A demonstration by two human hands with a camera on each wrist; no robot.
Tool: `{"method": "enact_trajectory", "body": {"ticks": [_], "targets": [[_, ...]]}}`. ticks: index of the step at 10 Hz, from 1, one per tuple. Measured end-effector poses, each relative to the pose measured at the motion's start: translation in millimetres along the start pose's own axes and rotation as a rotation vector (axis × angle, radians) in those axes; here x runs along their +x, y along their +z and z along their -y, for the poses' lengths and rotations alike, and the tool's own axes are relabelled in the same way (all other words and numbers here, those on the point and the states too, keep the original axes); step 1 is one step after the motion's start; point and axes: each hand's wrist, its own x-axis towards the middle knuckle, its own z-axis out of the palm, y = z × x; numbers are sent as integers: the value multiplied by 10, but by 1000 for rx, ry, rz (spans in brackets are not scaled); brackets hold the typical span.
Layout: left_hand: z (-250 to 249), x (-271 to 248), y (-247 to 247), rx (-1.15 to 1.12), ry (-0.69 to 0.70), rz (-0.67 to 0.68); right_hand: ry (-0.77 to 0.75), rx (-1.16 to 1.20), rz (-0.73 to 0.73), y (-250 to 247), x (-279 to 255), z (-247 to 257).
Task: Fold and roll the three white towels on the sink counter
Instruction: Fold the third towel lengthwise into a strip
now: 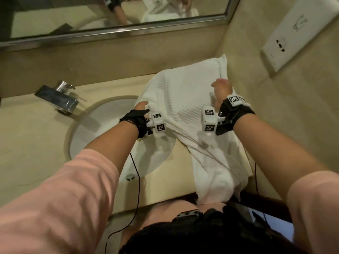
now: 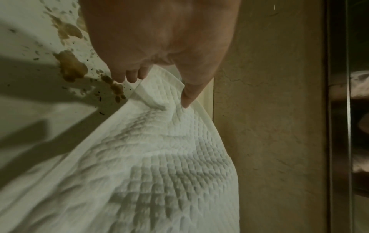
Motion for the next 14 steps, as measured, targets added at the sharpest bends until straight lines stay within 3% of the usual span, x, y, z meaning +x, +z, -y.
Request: {"method": "enact_trajectory", "body": {"ticks": [2, 3, 4, 5, 6, 7, 9, 11, 14], "targets": [[33, 314, -186, 33, -25, -7, -35, -640, -19, 80, 479, 314], [-6, 451, -221, -23, -73, -89, -12, -796, -43, 119, 673, 359], [-98, 319, -118, -360, -19, -20, 17, -853, -64, 202, 701, 411], [-306, 93, -28, -536, 168, 227, 4, -879, -91, 268, 748, 451], [-628, -135, 92, -437, 293, 378, -59, -863, -72, 256, 777, 495], [-925, -315, 314, -373, 366, 465, -137, -771, -70, 168, 895, 518], [-1404, -503, 1110, -196, 455, 609, -251, -236, -100, -56, 739, 609], [-1456, -510, 1753, -16, 464, 602, -377, 130, -14, -305, 601, 590], [-1340, -595, 1924, 125, 507, 682, -416, 259, 4, -500, 263, 681]]}}
